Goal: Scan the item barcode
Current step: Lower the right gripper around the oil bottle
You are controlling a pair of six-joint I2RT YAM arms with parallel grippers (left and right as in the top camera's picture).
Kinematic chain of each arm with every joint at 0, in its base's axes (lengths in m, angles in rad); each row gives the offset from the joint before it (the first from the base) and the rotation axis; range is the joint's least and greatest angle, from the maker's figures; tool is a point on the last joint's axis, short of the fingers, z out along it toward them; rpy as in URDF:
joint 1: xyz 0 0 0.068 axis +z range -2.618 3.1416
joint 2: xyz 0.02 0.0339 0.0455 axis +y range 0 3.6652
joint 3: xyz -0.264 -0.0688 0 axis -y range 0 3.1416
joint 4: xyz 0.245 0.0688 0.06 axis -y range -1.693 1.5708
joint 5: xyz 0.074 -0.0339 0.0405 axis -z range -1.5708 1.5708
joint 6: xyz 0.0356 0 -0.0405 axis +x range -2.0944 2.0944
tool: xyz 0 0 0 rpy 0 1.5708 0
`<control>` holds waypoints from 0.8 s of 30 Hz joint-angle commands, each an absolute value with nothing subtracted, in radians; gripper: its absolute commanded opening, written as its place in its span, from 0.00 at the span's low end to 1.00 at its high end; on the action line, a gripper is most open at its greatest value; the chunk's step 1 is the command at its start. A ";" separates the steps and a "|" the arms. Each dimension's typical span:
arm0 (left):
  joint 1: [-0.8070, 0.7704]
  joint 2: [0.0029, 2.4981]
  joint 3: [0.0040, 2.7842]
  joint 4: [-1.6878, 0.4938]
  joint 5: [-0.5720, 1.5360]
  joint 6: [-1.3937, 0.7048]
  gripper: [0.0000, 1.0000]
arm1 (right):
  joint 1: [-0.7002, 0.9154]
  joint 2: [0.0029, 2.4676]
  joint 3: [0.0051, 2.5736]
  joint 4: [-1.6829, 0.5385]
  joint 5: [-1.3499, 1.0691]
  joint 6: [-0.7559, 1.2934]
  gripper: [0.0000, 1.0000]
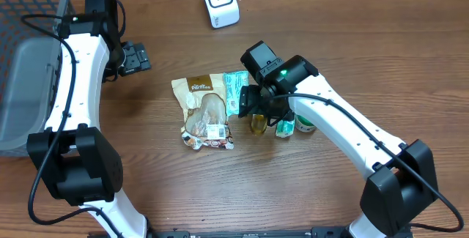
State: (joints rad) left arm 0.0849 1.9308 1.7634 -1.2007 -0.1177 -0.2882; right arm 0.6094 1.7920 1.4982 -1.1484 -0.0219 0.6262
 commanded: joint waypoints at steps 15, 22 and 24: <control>0.084 1.915 1.779 -1.200 -0.131 -0.284 1.00 | 0.637 1.792 1.493 -1.150 0.024 0.629 0.77; 0.084 1.915 1.779 -1.200 -0.131 -0.284 0.99 | 0.640 1.792 1.493 -1.143 0.034 0.628 0.76; 0.084 1.915 1.779 -1.200 -0.131 -0.284 1.00 | 0.640 1.792 1.493 -1.142 0.037 0.629 0.75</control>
